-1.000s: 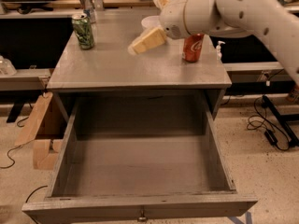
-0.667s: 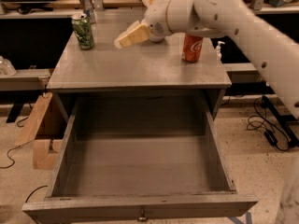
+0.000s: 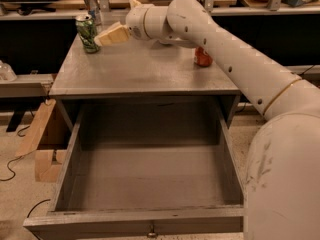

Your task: Place green can into top drawer

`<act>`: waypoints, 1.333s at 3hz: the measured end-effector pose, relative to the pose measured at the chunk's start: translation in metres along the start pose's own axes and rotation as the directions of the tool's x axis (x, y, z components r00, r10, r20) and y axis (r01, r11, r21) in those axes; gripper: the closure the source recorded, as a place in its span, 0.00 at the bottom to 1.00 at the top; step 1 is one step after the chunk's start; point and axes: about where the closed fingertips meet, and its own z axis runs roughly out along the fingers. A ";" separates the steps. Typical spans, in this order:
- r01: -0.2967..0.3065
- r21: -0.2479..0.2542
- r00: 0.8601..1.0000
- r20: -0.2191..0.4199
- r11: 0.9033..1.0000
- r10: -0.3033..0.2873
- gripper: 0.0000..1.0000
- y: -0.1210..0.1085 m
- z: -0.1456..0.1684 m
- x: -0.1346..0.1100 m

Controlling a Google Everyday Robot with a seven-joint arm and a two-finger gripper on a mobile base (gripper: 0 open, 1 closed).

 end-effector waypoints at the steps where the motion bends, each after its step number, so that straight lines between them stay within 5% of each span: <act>1: -0.001 0.006 1.000 0.004 1.000 0.001 0.00 -0.001 0.003 0.000; 4: -0.090 0.060 0.994 0.063 0.994 0.086 0.00 -0.010 0.074 -0.005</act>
Offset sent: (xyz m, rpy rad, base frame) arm 0.0122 0.0160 -0.0002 0.0304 -0.0138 -0.0037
